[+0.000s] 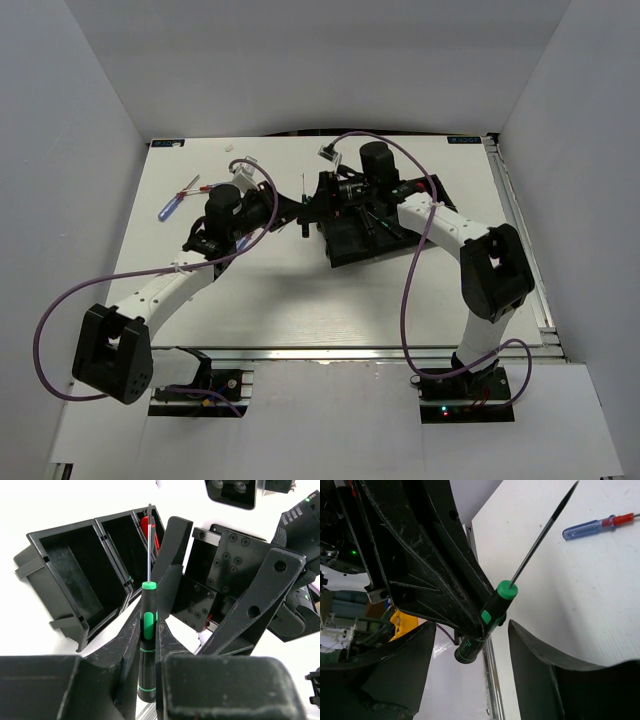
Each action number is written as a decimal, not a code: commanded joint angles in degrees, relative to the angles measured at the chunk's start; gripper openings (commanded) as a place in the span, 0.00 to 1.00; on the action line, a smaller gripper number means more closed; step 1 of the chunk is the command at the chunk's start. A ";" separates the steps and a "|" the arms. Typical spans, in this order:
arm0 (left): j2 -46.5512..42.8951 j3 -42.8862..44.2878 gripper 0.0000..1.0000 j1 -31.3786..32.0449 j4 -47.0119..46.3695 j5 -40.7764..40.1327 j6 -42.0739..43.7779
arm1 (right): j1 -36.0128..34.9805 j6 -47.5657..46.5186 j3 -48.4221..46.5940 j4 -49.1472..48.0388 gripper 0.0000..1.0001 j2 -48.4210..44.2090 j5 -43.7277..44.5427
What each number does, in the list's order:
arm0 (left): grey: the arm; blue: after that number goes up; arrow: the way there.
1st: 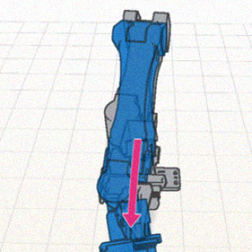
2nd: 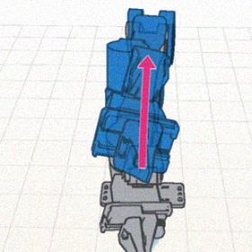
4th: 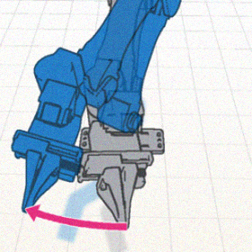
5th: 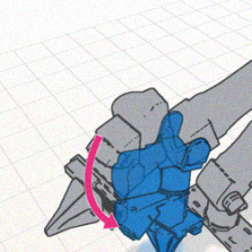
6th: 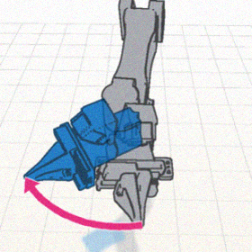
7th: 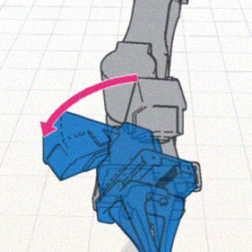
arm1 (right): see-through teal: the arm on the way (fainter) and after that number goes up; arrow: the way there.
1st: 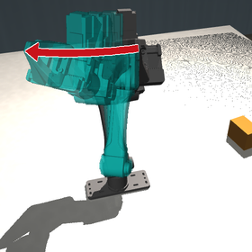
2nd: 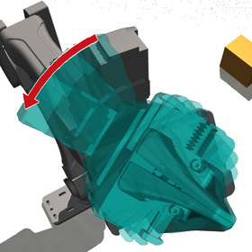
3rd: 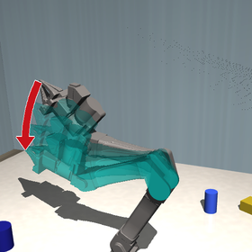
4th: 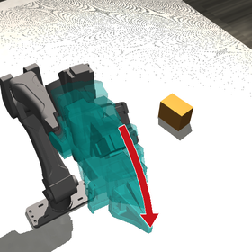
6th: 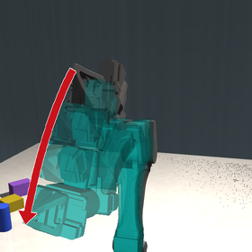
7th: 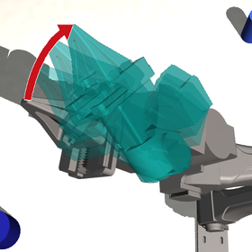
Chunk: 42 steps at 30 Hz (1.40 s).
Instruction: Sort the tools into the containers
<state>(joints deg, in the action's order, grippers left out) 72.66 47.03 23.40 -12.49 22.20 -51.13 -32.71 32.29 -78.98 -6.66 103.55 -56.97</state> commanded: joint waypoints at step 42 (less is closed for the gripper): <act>14.33 21.61 0.87 -1.34 32.17 -12.26 30.99 | 20.67 -64.12 -2.32 31.53 0.00 -2.13 36.76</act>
<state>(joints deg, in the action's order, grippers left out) 84.12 64.77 22.22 13.06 11.75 -26.79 -11.46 -27.77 -82.06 25.98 102.26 -23.77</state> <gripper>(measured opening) 0.871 0.260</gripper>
